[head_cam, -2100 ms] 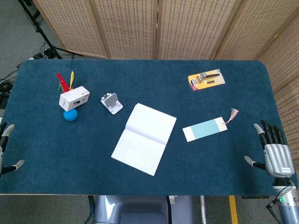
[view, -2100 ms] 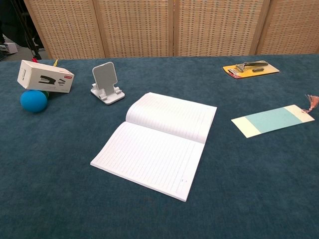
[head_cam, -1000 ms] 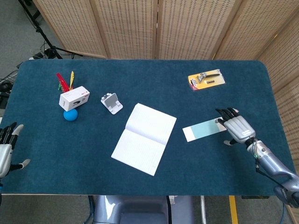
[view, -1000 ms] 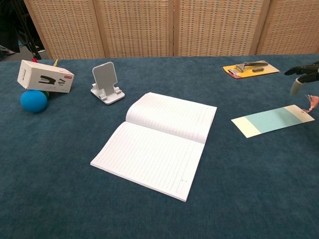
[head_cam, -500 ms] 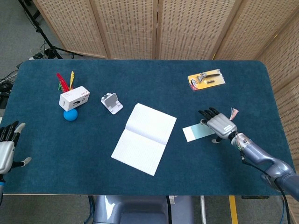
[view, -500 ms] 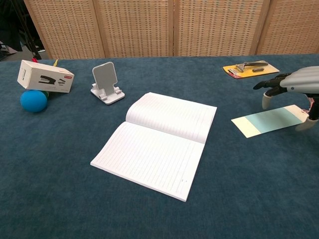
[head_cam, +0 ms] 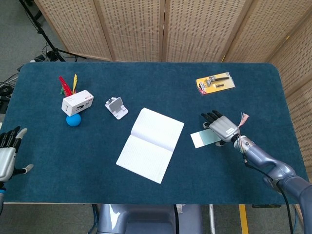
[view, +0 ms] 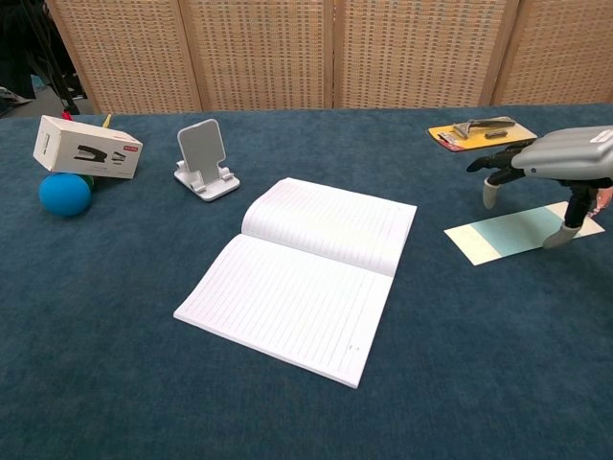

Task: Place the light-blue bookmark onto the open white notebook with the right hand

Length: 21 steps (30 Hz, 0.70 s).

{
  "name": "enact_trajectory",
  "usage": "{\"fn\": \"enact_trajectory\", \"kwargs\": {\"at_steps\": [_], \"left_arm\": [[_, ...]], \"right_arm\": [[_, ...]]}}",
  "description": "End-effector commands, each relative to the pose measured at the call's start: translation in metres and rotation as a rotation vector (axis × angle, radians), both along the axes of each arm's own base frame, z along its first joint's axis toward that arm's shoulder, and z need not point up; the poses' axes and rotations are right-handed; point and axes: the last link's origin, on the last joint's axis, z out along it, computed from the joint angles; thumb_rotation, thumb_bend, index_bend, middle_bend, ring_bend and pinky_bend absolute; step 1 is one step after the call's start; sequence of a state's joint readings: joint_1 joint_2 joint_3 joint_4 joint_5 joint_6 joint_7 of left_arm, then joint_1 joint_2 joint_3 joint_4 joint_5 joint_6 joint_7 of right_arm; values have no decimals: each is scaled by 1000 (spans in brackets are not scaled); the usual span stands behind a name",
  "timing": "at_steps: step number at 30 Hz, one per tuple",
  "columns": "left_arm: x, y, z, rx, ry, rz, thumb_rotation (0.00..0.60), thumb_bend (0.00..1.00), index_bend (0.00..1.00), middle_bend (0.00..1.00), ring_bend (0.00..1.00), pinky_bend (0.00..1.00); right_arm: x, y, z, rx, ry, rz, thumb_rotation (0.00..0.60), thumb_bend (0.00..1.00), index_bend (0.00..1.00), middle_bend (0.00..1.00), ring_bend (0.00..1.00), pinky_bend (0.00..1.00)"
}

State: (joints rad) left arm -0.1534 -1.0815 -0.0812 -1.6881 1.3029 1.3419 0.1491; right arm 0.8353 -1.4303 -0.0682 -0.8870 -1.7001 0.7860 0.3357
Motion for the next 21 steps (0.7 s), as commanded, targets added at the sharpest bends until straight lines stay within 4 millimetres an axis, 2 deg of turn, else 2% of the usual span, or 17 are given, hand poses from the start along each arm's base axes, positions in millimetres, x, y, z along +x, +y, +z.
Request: {"fn": "enact_trajectory", "kwargs": {"at_steps": [1, 21], "left_arm": [[-1, 0, 0, -1, 1, 2, 600, 0, 0, 0, 0, 0], [-2, 1, 0, 1, -2, 8, 600, 0, 0, 0, 0, 0]], "right_arm": [[2, -2, -1, 4, 5, -8, 600, 0, 280, 0, 0, 0], [-2, -1, -15, 18, 21, 8, 600, 0, 288, 0, 0, 0]]}}
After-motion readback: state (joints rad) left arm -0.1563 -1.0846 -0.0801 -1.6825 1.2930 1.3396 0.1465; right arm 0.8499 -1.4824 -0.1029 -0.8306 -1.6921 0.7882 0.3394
